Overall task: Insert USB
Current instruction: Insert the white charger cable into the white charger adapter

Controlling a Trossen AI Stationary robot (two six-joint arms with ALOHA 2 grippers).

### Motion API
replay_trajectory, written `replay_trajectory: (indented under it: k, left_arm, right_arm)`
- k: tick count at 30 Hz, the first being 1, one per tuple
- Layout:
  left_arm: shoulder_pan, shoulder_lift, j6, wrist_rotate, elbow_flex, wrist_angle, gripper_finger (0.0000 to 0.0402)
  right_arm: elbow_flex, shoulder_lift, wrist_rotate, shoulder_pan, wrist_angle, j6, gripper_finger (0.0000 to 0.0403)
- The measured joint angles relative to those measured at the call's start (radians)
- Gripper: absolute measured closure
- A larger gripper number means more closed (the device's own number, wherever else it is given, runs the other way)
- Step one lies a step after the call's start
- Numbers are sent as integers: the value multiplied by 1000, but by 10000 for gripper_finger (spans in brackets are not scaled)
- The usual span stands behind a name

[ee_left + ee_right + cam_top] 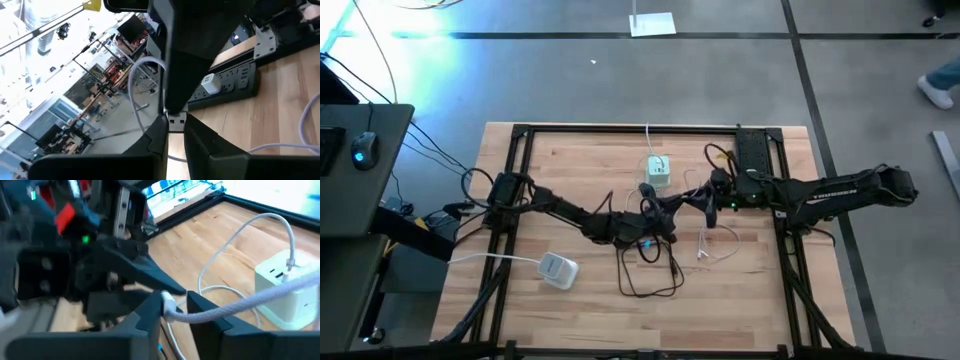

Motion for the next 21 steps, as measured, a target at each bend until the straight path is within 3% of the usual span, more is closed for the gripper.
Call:
replay_trajectory:
  k: [8, 12, 16, 21]
  left_arm:
    - [-22, -28, -102, -64, 1, -140, 385]
    - [-21, -67, -247, -29, 1, -275, 385]
    - [5, -129, -476, 143, 1, -512, 385]
    - [60, -201, -724, 466, 1, -726, 385]
  right_arm:
    - [21, -13, 59, 10, -324, -337, 237]
    - [26, -13, 21, 95, -453, -695, 227]
    - [26, -11, 61, 248, -431, -1025, 233]
    - [27, -11, 292, 408, -236, -1348, 244]
